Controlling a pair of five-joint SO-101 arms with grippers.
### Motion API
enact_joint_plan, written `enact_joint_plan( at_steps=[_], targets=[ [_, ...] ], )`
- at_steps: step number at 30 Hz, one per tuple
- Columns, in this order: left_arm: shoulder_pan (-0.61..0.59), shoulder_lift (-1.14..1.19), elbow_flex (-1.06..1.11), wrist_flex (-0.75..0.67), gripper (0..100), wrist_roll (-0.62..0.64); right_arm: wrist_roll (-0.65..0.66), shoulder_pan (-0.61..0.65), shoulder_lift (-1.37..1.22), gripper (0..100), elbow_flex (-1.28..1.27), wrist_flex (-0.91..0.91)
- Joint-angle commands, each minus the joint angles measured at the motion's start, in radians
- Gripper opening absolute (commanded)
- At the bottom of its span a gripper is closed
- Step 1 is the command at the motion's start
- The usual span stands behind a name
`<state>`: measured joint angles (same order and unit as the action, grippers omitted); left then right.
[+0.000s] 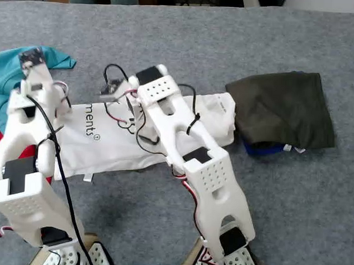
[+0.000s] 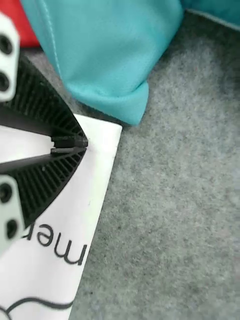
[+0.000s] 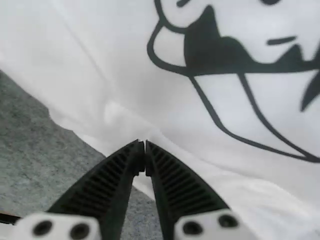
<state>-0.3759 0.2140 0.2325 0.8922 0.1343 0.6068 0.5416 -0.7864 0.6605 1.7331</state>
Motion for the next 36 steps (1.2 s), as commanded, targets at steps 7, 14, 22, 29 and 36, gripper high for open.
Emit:
enact_joint_plan(
  at_steps=[7,14,22,29,36],
  targets=[
    [-0.068,-0.058,-0.291,0.506,17,0.008,0.002,-0.017,0.268,1.4,0.041,0.031],
    [-0.145,-0.06,-0.145,0.566,20,-0.002,0.009,-0.018,0.432,1.4,-0.108,0.028],
    [-0.214,-0.051,-0.12,0.569,23,-0.106,0.009,-0.115,0.498,1.5,-0.249,0.028],
    [-0.206,0.112,-0.133,0.535,23,-0.097,0.003,-0.109,0.501,1.5,-0.231,0.028],
    [-0.168,0.381,-0.263,0.621,20,-0.078,0.003,-0.081,0.526,1.5,-0.171,0.026]
  ],
)
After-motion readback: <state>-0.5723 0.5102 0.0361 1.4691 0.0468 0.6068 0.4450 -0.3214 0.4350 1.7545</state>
